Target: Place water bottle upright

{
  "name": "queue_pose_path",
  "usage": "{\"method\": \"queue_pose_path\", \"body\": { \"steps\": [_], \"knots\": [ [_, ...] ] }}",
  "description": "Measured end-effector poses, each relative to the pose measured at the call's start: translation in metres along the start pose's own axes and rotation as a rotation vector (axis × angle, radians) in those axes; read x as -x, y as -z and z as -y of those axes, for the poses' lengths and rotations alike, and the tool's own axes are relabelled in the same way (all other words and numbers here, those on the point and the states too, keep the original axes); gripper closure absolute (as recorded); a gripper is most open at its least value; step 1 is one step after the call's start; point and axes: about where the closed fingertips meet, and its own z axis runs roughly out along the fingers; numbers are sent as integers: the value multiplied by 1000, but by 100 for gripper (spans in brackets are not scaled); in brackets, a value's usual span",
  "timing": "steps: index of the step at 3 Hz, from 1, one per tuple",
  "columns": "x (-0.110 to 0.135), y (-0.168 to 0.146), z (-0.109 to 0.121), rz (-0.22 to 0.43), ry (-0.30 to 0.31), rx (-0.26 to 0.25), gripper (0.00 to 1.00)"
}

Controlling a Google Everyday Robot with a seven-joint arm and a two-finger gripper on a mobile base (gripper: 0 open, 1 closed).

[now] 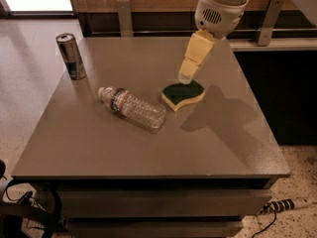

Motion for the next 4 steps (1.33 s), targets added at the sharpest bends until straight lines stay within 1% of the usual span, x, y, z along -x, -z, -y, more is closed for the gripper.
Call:
{"method": "queue_pose_path", "body": {
  "steps": [1, 2, 3, 4],
  "knots": [
    [34, -6, -24, 58, -16, 30, 0],
    [68, -20, -62, 107, 33, 75, 0],
    [70, -21, -63, 105, 34, 74, 0],
    [84, -29, -64, 83, 43, 61, 0]
  ]
}}
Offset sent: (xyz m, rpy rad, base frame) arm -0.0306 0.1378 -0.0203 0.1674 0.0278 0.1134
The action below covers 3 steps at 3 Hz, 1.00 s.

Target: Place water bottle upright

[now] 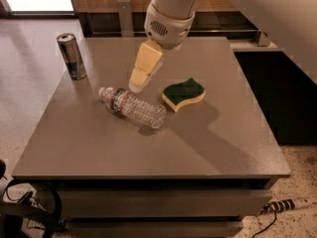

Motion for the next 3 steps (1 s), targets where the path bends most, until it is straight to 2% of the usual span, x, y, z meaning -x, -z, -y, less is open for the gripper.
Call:
{"method": "queue_pose_path", "body": {
  "steps": [2, 3],
  "knots": [
    [21, -40, -27, -56, 52, 4, 0],
    [28, -68, -49, -111, 73, 17, 0]
  ]
}}
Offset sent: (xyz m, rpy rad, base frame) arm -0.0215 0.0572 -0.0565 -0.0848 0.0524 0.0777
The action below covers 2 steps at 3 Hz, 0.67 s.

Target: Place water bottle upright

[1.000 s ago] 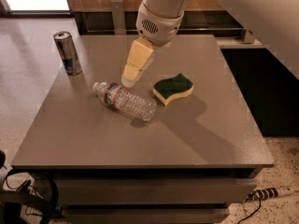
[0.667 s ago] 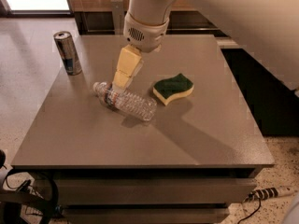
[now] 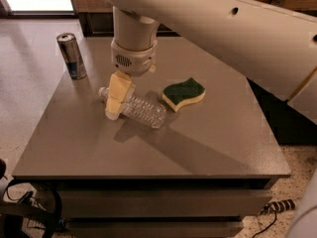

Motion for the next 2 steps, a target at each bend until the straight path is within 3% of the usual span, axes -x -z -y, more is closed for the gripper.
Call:
{"method": "queue_pose_path", "body": {
  "steps": [2],
  "knots": [
    [20, -31, -16, -94, -4, -9, 0]
  ]
}}
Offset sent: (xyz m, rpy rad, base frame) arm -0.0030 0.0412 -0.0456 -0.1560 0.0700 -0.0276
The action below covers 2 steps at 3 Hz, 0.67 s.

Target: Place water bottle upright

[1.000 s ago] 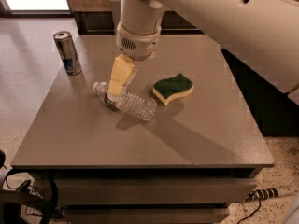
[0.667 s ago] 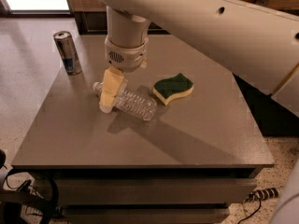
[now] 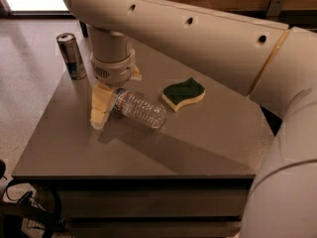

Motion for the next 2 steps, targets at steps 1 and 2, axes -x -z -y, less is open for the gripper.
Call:
{"method": "queue_pose_path", "body": {
  "steps": [1, 2],
  "knots": [
    [5, -19, -1, -23, -25, 18, 25],
    [7, -19, -1, -16, -23, 16, 55]
  ]
}}
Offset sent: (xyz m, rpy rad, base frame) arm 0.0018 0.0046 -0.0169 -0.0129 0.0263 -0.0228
